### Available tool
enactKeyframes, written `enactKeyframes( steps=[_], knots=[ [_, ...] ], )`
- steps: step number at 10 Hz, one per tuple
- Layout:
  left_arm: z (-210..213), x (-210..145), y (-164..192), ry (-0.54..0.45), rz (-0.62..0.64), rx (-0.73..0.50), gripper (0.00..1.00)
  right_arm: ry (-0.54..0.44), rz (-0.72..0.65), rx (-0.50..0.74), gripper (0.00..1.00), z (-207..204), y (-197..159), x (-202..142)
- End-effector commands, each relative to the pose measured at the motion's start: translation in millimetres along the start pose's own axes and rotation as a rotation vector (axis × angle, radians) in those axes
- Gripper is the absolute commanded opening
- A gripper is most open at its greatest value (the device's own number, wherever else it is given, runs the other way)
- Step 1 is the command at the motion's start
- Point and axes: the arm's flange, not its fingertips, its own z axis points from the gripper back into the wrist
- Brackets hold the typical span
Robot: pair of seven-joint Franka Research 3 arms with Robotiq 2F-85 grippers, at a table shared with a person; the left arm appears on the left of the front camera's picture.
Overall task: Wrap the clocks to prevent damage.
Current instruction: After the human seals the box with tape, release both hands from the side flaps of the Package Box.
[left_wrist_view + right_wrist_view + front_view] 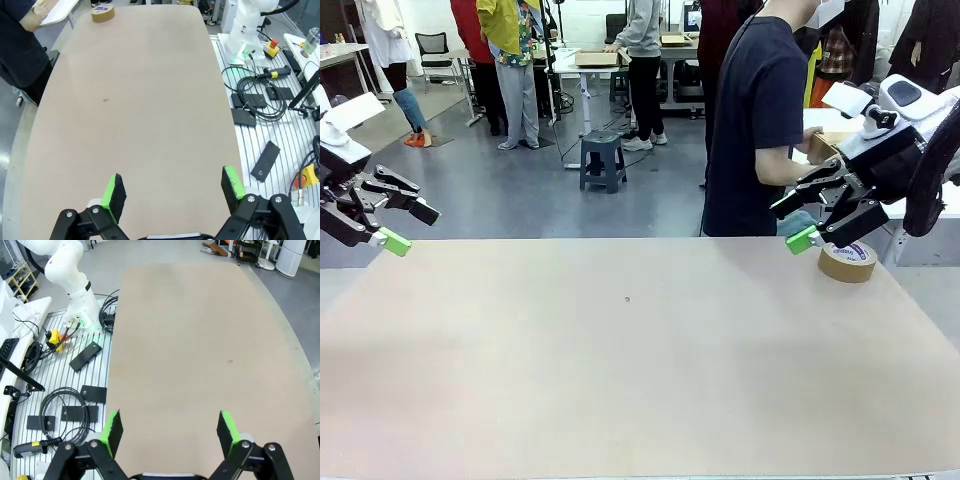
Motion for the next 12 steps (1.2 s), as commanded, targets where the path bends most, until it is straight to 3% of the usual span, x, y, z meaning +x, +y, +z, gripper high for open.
enactKeyframes(
  steps=[1,2,3,5,7,10,12],
  knots=[
    [9.3,0.4,3.6,-0.131,0.051,0.021,1.00,0.000,0.000,0.000,1.00,0.0,0.0,0.0],
    [15.5,-3.4,6.5,-0.224,0.075,0.027,1.00,-0.147,-0.013,-0.021,1.00,13.2,-5.3,-7.5],
    [25.7,-7.5,6.4,-0.307,0.082,0.014,1.00,-0.252,-0.003,0.022,1.00,27.4,-8.1,-19.5],
    [44.6,-22.5,8.7,-0.427,0.105,0.040,1.00,-0.464,-0.038,-0.015,1.00,56.6,-11.7,-52.7],
    [47.0,-42.8,17.8,-0.456,0.165,0.057,1.00,-0.536,-0.069,-0.050,1.00,69.6,-3.9,-81.7],
    [48.4,-67.3,27.3,-0.482,0.219,0.107,1.00,-0.553,-0.090,-0.068,1.00,77.0,9.6,-109.2],
    [54.1,-65.1,24.4,-0.533,0.133,0.142,1.00,-0.535,-0.086,-0.042,1.00,76.3,6.0,-107.4]
  ],
)
